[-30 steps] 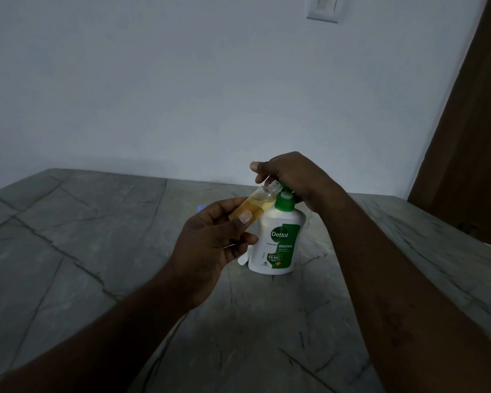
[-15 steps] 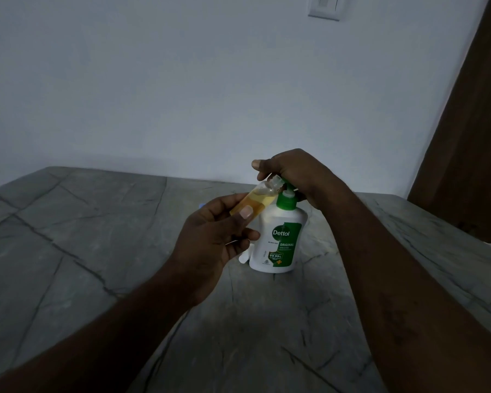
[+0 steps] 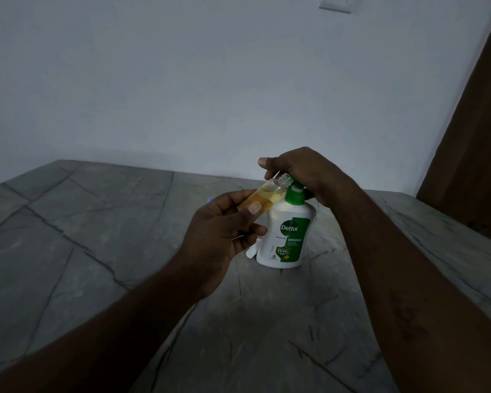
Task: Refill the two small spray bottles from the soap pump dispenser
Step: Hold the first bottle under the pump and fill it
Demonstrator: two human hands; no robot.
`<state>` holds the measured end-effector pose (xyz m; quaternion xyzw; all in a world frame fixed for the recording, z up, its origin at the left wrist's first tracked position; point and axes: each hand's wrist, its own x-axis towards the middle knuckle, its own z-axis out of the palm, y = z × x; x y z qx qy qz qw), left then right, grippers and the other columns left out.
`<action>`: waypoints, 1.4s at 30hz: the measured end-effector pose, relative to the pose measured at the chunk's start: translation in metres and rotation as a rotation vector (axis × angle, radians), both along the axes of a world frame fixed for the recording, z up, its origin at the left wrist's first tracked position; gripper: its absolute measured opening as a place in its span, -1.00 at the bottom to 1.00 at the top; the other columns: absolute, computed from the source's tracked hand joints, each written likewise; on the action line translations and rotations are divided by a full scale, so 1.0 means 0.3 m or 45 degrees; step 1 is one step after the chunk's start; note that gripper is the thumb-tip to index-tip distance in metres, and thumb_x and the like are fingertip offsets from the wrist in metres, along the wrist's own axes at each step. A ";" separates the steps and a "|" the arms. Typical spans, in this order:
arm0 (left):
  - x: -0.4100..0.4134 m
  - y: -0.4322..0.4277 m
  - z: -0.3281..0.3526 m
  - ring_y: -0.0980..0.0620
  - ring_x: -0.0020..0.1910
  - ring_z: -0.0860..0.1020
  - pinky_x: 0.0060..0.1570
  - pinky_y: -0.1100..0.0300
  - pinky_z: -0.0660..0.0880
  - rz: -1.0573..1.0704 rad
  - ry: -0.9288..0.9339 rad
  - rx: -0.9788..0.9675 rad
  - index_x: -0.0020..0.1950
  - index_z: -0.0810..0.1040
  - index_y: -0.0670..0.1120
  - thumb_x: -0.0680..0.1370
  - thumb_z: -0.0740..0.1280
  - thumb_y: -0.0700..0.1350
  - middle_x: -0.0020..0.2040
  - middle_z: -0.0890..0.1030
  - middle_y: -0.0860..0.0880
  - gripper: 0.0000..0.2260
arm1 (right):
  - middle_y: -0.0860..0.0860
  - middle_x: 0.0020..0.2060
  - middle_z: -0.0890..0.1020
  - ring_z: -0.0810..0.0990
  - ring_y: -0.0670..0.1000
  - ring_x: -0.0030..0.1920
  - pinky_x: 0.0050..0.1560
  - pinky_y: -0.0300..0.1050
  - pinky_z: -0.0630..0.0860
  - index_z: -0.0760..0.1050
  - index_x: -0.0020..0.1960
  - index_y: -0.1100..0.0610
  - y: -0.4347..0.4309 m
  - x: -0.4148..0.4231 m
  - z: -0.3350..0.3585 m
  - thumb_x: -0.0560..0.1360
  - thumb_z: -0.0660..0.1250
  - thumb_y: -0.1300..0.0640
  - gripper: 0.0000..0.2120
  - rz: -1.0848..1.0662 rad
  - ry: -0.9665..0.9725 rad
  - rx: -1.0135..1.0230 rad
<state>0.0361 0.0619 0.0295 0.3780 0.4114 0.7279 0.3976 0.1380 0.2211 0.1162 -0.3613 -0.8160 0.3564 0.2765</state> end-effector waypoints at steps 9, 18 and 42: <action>0.002 0.004 0.006 0.02 -0.26 0.63 -0.26 0.21 0.55 -0.014 0.008 0.018 0.16 0.64 -0.09 0.37 0.44 -0.09 -0.06 0.72 -0.06 -0.63 | 0.07 -0.10 0.70 0.61 0.02 -0.17 -0.13 -0.09 0.53 0.71 -0.08 0.14 -0.003 0.004 0.013 0.50 0.44 -0.22 -0.60 -0.013 0.039 0.050; -0.001 0.007 -0.004 0.05 -0.29 0.60 -0.26 0.22 0.53 -0.006 0.016 0.009 0.19 0.64 -0.10 0.36 0.45 -0.07 -0.07 0.71 -0.05 -0.59 | 0.03 -0.11 0.71 0.57 0.04 -0.17 -0.06 -0.03 0.50 0.72 -0.10 0.16 -0.005 -0.005 0.003 0.47 0.49 -0.06 -0.73 -0.012 0.042 -0.120; -0.005 0.015 -0.005 0.04 -0.30 0.55 -0.28 0.22 0.53 -0.020 0.013 0.011 0.23 0.64 -0.12 0.38 0.45 -0.07 -0.03 0.69 -0.07 -0.59 | 0.04 -0.06 0.67 0.57 0.07 -0.13 -0.07 -0.01 0.50 0.72 -0.15 0.09 0.009 0.000 0.008 0.48 0.48 -0.12 -0.73 0.009 0.079 -0.038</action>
